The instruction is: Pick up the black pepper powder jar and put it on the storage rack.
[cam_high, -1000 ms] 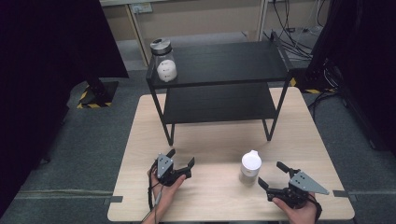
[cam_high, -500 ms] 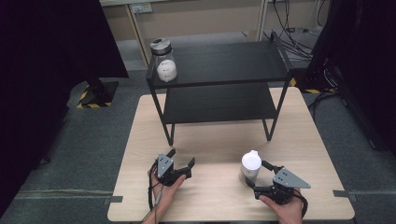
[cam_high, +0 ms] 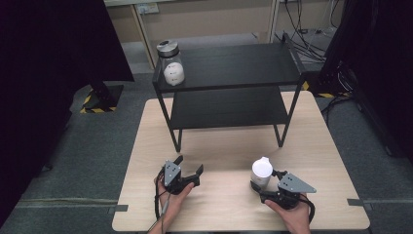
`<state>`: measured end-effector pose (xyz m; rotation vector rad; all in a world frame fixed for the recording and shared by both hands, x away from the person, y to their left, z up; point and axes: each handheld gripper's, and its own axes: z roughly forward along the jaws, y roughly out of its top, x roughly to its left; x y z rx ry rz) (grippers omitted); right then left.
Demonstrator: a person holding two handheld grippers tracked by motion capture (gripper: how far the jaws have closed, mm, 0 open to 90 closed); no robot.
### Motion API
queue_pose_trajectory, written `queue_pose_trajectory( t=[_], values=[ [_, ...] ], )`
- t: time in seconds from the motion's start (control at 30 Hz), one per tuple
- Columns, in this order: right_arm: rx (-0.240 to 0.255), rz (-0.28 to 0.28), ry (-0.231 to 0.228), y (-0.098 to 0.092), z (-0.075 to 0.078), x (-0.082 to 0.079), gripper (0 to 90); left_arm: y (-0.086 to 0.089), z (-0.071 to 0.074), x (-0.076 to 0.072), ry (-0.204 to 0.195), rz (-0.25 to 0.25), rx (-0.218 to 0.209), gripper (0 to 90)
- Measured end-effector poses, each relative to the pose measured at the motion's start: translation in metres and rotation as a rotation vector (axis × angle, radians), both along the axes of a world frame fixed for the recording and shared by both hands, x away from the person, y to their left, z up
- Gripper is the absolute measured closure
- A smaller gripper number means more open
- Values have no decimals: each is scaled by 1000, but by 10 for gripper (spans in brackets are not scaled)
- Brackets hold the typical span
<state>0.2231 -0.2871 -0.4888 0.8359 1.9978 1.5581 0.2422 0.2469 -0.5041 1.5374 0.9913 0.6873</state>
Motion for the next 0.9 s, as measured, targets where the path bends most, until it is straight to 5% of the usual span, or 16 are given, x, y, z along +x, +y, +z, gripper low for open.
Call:
queue_pose_trajectory(
  t=[0.9],
  values=[
    [1, -14, 1, 3, 8, -5, 306, 0, 1, 1, 6, 1, -2, 93]
  ],
)
